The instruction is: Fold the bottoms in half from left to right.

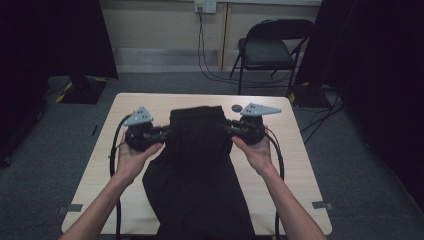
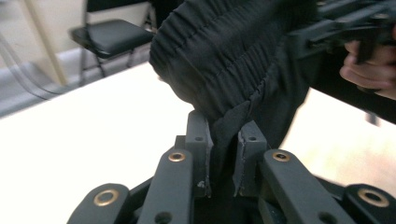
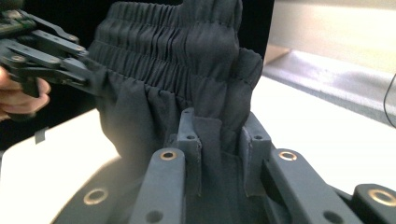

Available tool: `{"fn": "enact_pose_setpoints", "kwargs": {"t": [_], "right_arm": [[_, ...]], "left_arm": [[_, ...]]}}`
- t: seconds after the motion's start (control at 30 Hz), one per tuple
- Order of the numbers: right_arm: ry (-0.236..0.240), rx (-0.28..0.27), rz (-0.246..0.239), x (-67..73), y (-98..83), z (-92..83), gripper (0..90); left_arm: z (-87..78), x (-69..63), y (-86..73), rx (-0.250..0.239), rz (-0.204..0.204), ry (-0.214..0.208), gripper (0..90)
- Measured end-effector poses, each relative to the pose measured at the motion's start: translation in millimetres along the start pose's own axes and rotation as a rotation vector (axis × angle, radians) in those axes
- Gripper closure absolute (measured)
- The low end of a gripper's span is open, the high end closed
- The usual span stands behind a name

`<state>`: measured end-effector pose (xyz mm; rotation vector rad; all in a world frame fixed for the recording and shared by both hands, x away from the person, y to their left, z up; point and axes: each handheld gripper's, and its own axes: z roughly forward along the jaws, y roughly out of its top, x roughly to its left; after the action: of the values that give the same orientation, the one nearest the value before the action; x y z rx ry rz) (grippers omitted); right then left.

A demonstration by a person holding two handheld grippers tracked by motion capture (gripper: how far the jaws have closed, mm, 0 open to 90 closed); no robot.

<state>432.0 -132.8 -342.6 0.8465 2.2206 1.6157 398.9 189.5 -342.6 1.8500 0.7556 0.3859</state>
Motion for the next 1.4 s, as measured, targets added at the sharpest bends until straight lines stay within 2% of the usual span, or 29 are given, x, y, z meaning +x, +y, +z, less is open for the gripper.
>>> {"fn": "enact_pose_setpoints", "kwargs": {"t": [0.03, 0.07, 0.1, 0.13, 0.17, 0.23, 0.27, 0.3, 0.4, 0.47, 0.53, 0.57, 0.6, 0.7, 0.73, 0.77, 0.8, 0.9, 0.93, 0.97, 1.0, 1.07, 1.1, 1.13, 1.23, 1.27, 1.3, 1.37, 1.4], "right_arm": [[0.008, 0.009, 0.006, 3.5, -7.5, -2.3, 74.5], [0.013, 0.016, -0.001, 7.9, -14.7, -4.8, 74.5], [0.013, 0.016, -0.001, 7.9, -14.7, -4.8, 74.5], [0.027, 0.045, 0.011, 14.6, -28.1, -7.9, 74.4], [0.027, 0.045, 0.011, 14.6, -28.1, -7.9, 74.4], [0.058, 0.074, 0.005, 26.5, -46.1, -14.1, 74.4], [0.069, 0.086, 0.010, 30.3, -52.8, -15.1, 74.3], [0.080, 0.106, 0.011, 33.9, -60.6, -14.2, 74.3], [0.080, 0.161, 0.006, 39.2, -78.0, -8.0, 74.2], [0.086, 0.210, 0.027, 38.5, -95.9, 1.0, 74.2], [0.081, 0.255, 0.047, 35.4, -112.3, 9.9, 74.1], [0.058, 0.306, 0.048, 30.1, -128.4, 20.8, 73.9], [0.055, 0.332, 0.064, 25.8, -135.6, 27.1, 73.9], [0.038, 0.372, 0.072, 21.1, -144.3, 37.9, 73.5], [0.029, 0.386, 0.098, 16.5, -146.3, 46.3, 73.4], [0.029, 0.386, 0.098, 16.5, -146.3, 46.3, 73.4], [0.012, 0.370, 0.078, 12.5, -145.7, 54.7, 73.3], [-0.007, 0.362, 0.080, 7.1, -142.6, 64.0, 73.4], [-0.030, 0.347, 0.077, 0.0, -139.2, 74.6, 73.3], [-0.030, 0.347, 0.077, 0.0, -139.2, 74.6, 73.3], [-0.042, 0.338, 0.083, -4.6, -137.6, 79.7, 73.4], [-0.090, 0.331, 0.079, -17.6, -130.2, 95.0, 73.1], [-0.106, 0.331, 0.081, -22.2, -127.6, 99.7, 72.9], [-0.124, 0.338, 0.071, -25.2, -124.2, 104.5, 72.6], [-0.154, 0.340, 0.057, -32.9, -119.5, 112.8, 72.4], [-0.161, 0.340, 0.075, -38.5, -117.5, 116.5, 72.4], [-0.206, 0.349, 0.068, -45.0, -111.7, 124.9, 72.2], [-0.228, 0.360, 0.058, -46.4, -108.6, 128.8, 71.8], [-0.261, 0.371, 0.039, -47.6, -105.2, 133.3, 70.2]], "left_arm": [[-0.9, -4.8, -9.1, 0.005, -0.004, -0.007, 79.0], [-1.7, -10.4, -24.8, 0.019, -0.055, -0.036, 79.0], [-1.7, -10.4, -24.8, 0.019, -0.055, -0.036, 79.0], [-3.2, -13.8, -31.7, 0.022, -0.053, -0.048, 79.0], [-5.4, -17.1, -38.4, 0.028, -0.061, -0.058, 79.0], [-9.8, -24.2, -53.0, 0.036, -0.061, -0.083, 78.6], [-11.6, -28.5, -71.4, 0.072, -0.059, -0.086, 78.5], [-10.5, -28.6, -80.6, 0.088, -0.087, -0.097, 78.6], [-4.2, -27.6, -99.0, 0.154, -0.094, -0.103, 78.5], [5.1, -25.0, -114.5, 0.209, -0.145, -0.118, 78.5], [16.0, -23.9, -124.1, 0.275, -0.138, -0.111, 78.4], [22.9, -21.8, -128.8, 0.307, -0.133, -0.112, 78.2], [34.8, -19.1, -135.2, 0.359, -0.114, -0.076, 78.2], [41.6, -15.7, -138.2, 0.385, -0.101, -0.060, 77.8], [44.9, -8.8, -140.1, 0.380, -0.122, -0.054, 77.7], [44.9, -8.8, -140.1, 0.380, -0.122, -0.054, 77.6], [48.1, 2.1, -140.3, 0.357, -0.149, -0.034, 77.7], [54.4, 13.1, -136.4, 0.353, -0.133, -0.005, 77.7], [63.4, 26.4, -131.9, 0.342, -0.115, 0.029, 77.7], [63.4, 26.4, -131.9, 0.342, -0.115, 0.029, 77.7], [68.8, 34.8, -130.0, 0.329, -0.128, 0.041, 77.7], [86.1, 55.9, -122.5, 0.301, -0.148, 0.086, 77.7], [86.1, 55.9, -122.5, 0.301, -0.148, 0.086, 77.7], [95.3, 66.8, -119.7, 0.280, -0.169, 0.108, 77.7], [103.3, 74.8, -117.3, 0.258, -0.179, 0.127, 77.7], [107.2, 78.7, -115.3, 0.254, -0.188, 0.133, 77.7], [113.9, 82.8, -113.7, 0.235, -0.201, 0.163, 77.4], [116.6, 84.1, -112.3, 0.234, -0.210, 0.173, 76.4], [118.9, 85.6, -108.7, 0.246, -0.198, 0.191, 74.5]]}}
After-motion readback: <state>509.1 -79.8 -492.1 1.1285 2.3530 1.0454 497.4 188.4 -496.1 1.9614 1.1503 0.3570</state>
